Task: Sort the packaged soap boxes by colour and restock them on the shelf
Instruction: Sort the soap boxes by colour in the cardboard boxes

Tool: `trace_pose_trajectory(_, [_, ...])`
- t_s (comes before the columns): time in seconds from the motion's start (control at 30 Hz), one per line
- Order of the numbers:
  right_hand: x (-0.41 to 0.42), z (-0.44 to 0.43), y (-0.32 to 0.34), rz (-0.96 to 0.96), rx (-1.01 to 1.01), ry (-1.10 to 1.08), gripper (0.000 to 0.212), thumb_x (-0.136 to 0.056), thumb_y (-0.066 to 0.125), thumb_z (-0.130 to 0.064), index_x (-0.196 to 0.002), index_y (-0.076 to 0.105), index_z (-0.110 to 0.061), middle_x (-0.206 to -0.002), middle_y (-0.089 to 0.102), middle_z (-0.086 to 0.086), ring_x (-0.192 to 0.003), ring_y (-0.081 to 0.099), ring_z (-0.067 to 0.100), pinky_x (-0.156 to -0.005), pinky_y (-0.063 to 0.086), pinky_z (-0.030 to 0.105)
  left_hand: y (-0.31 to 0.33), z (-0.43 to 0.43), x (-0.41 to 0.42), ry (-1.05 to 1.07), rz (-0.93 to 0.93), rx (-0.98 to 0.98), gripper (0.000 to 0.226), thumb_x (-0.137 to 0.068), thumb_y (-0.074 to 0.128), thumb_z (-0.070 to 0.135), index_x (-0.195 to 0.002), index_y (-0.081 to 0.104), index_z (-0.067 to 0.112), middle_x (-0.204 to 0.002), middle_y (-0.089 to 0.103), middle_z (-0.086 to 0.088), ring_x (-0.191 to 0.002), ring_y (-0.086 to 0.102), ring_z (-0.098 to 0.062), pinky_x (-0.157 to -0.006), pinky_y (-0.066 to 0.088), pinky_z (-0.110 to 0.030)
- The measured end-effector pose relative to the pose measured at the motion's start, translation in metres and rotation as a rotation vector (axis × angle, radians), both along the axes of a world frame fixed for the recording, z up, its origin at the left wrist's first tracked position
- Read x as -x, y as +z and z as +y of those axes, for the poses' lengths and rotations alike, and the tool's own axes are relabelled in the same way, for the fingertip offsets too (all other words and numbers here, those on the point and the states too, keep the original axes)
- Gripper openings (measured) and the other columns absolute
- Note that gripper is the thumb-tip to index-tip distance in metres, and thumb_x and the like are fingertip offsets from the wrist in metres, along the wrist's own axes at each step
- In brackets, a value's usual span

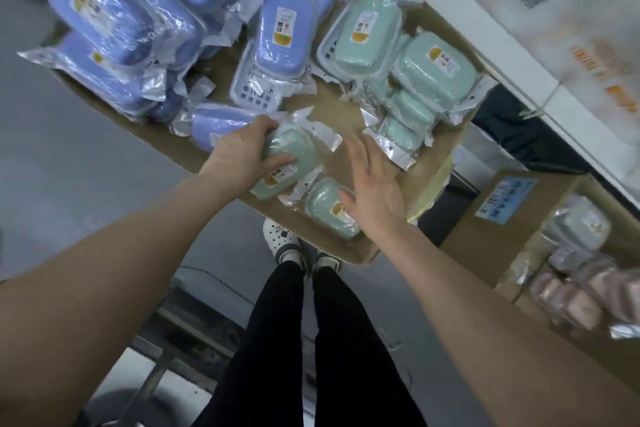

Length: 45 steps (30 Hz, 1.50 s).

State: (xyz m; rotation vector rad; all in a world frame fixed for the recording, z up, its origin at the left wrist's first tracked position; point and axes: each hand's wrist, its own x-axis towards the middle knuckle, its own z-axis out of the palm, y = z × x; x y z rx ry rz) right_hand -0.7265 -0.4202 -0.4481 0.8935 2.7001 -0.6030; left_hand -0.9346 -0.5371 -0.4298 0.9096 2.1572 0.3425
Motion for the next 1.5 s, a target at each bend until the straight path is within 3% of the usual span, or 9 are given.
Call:
trace_pose_trajectory(0.13, [0.008,0.019,0.019,0.06,-0.064,0.217,0.118,-0.074,0.082,-0.026,-0.156,-0.002,-0.024,-0.161,0.015,0.014,-0.148,0.019,0.034,-0.117,0.029,0.05,0.009,0.025,-0.026,-0.156,-0.048,-0.056,0.063,-0.072,0.077,0.05,-0.12,0.06,0.013,-0.114,0.059,-0.009,-0.105,0.058,-0.028,-0.087,0.042,-0.033])
trace_pose_trajectory(0.43, [-0.017,0.042,0.017,0.028,-0.069,0.311,0.087,-0.069,0.082,-0.04,-0.14,0.04,-0.012,-0.139,0.045,0.011,-0.124,0.047,0.029,-0.099,0.048,0.046,0.008,0.07,-0.044,-0.013,-0.262,-0.069,0.09,-0.07,0.081,0.046,-0.143,0.035,0.017,-0.12,0.061,-0.008,-0.112,0.057,-0.023,-0.099,0.045,-0.039])
trace_pose_trajectory(0.6, [-0.014,0.057,0.009,-0.148,-0.2,0.0,0.091,-0.065,0.085,-0.039,-0.139,0.039,-0.01,-0.129,0.05,0.013,-0.12,0.048,0.032,-0.098,0.046,0.045,-0.007,0.086,0.007,-0.202,0.231,-0.28,0.06,-0.084,0.069,0.021,-0.138,0.046,0.009,-0.137,0.045,-0.022,-0.127,0.041,-0.04,-0.107,0.036,-0.051])
trace_pose_trajectory(0.73, [0.001,0.052,-0.005,-0.517,-0.12,-0.051,0.096,-0.081,0.073,-0.041,-0.153,0.012,-0.024,-0.146,0.039,0.016,-0.144,0.023,0.039,-0.114,0.026,0.05,-0.017,0.104,0.083,-0.488,0.494,-0.148,0.078,-0.082,0.072,0.024,-0.147,0.032,0.013,-0.152,0.024,-0.024,-0.143,0.016,-0.043,-0.116,0.018,-0.053])
trace_pose_trajectory(0.83, [0.026,0.045,-0.008,-0.717,-0.089,-0.106,0.092,-0.084,0.07,-0.043,-0.153,0.013,-0.02,-0.156,0.024,0.021,-0.147,0.012,0.041,-0.117,0.02,0.051,-0.018,0.12,0.121,-0.722,0.562,0.027,0.097,-0.08,0.07,0.046,-0.154,0.011,0.021,-0.158,0.002,-0.023,-0.146,-0.002,-0.04,-0.118,0.003,-0.051])
trace_pose_trajectory(0.97, [0.081,0.051,0.006,-0.321,-0.218,-0.218,0.057,-0.086,0.063,-0.045,-0.129,0.052,-0.01,-0.126,0.053,0.017,-0.114,0.051,0.034,-0.093,0.047,0.044,-0.03,0.131,0.139,-0.885,0.62,0.096,0.108,-0.075,0.067,0.062,-0.152,-0.002,0.029,-0.158,-0.007,-0.024,-0.147,-0.003,-0.039,-0.118,0.003,-0.054])
trace_pose_trajectory(1.07, [0.135,0.079,0.007,-0.017,-0.386,-0.329,0.055,-0.086,0.06,-0.041,-0.129,0.049,-0.01,-0.125,0.054,0.019,-0.112,0.051,0.037,-0.092,0.045,0.045,-0.036,0.135,0.145,-0.884,0.597,0.066,0.109,-0.072,0.071,0.061,-0.151,0.004,0.03,-0.157,-0.003,-0.027,-0.146,0.003,-0.041,-0.118,0.004,-0.053])
trace_pose_trajectory(1.23, [0.199,0.127,-0.004,-0.333,-0.221,-0.461,0.104,-0.081,0.066,-0.059,-0.157,0.005,-0.021,-0.157,0.013,0.027,-0.141,0.025,0.043,-0.114,0.023,0.048,-0.038,0.138,0.151,-0.922,0.589,0.075,0.108,-0.071,0.072,0.06,-0.15,0.003,0.032,-0.155,0.001,-0.026,-0.145,0.008,-0.04,-0.119,0.004,-0.05])
trace_pose_trajectory(1.5, [0.159,0.048,0.017,-0.053,-0.224,-0.47,0.1,-0.075,0.072,-0.041,-0.156,0.017,-0.022,-0.156,0.019,0.026,-0.141,0.026,0.043,-0.115,0.027,0.051,-0.024,0.137,0.156,-0.911,0.518,0.031,0.102,-0.07,0.046,0.084,-0.15,0.017,0.029,-0.158,0.002,-0.025,-0.146,-0.004,-0.041,-0.119,-0.001,-0.052])
